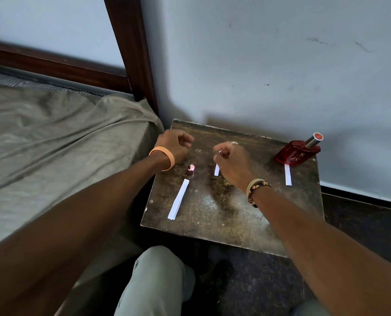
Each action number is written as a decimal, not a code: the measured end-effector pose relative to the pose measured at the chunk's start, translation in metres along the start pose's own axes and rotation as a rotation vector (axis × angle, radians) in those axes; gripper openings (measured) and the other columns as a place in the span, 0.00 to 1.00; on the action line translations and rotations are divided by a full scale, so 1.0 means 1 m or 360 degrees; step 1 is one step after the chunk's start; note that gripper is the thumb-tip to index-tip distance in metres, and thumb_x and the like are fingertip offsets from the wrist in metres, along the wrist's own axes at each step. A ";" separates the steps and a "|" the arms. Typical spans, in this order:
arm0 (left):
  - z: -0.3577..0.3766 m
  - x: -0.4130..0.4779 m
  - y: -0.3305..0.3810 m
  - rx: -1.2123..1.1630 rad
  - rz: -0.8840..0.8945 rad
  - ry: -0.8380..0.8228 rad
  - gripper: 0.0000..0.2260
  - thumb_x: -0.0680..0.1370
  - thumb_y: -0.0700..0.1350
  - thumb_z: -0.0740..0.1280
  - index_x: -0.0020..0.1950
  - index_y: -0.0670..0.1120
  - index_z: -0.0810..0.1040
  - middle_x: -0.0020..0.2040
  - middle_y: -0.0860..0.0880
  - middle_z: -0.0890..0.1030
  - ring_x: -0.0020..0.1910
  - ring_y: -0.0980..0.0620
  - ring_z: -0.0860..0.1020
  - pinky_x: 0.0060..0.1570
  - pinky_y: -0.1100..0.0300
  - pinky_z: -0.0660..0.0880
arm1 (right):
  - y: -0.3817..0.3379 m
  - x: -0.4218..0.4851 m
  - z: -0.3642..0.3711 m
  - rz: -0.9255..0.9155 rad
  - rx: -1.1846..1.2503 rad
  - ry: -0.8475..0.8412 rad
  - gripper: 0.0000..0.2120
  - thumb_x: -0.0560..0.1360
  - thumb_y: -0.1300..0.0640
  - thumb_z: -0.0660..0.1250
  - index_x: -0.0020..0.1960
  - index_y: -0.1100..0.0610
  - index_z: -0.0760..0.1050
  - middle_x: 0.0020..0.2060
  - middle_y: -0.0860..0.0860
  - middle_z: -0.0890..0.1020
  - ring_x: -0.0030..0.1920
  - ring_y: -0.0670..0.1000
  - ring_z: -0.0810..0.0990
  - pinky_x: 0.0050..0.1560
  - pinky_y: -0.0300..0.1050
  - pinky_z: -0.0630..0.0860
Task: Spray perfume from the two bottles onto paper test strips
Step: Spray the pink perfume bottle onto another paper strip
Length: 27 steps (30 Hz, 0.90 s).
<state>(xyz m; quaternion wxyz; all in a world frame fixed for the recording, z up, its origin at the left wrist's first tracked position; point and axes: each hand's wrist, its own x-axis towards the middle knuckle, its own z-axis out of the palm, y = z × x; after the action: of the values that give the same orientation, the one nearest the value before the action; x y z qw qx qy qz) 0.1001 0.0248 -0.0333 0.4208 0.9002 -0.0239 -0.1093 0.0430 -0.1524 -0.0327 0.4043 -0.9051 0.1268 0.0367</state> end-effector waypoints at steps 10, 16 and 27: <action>-0.004 -0.024 -0.014 0.0216 0.0007 -0.0470 0.15 0.62 0.37 0.79 0.45 0.48 0.84 0.40 0.50 0.85 0.41 0.54 0.83 0.47 0.63 0.78 | -0.020 -0.018 0.040 -0.0168 -0.0229 -0.0397 0.09 0.70 0.60 0.76 0.51 0.54 0.84 0.43 0.50 0.85 0.45 0.49 0.82 0.47 0.46 0.80; -0.001 -0.037 0.002 0.0040 0.0060 -0.0404 0.14 0.64 0.34 0.78 0.47 0.45 0.84 0.40 0.49 0.85 0.39 0.56 0.82 0.45 0.65 0.79 | -0.023 -0.029 0.032 -0.0142 -0.0163 -0.0174 0.09 0.70 0.64 0.75 0.49 0.56 0.84 0.42 0.51 0.85 0.44 0.51 0.82 0.48 0.49 0.80; 0.025 -0.092 0.117 -0.0446 0.0145 -0.0348 0.17 0.64 0.26 0.72 0.51 0.38 0.82 0.39 0.43 0.83 0.39 0.49 0.82 0.47 0.51 0.81 | -0.020 -0.093 -0.099 -0.0172 -0.0063 0.0150 0.08 0.70 0.62 0.75 0.49 0.56 0.85 0.43 0.53 0.87 0.45 0.51 0.84 0.47 0.50 0.80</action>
<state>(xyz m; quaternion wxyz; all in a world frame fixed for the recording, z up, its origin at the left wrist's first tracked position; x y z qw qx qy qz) 0.0105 -0.0570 0.0567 0.5414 0.8136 -0.0949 -0.1896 -0.0447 -0.1940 0.0637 0.3814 -0.9191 0.0958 -0.0253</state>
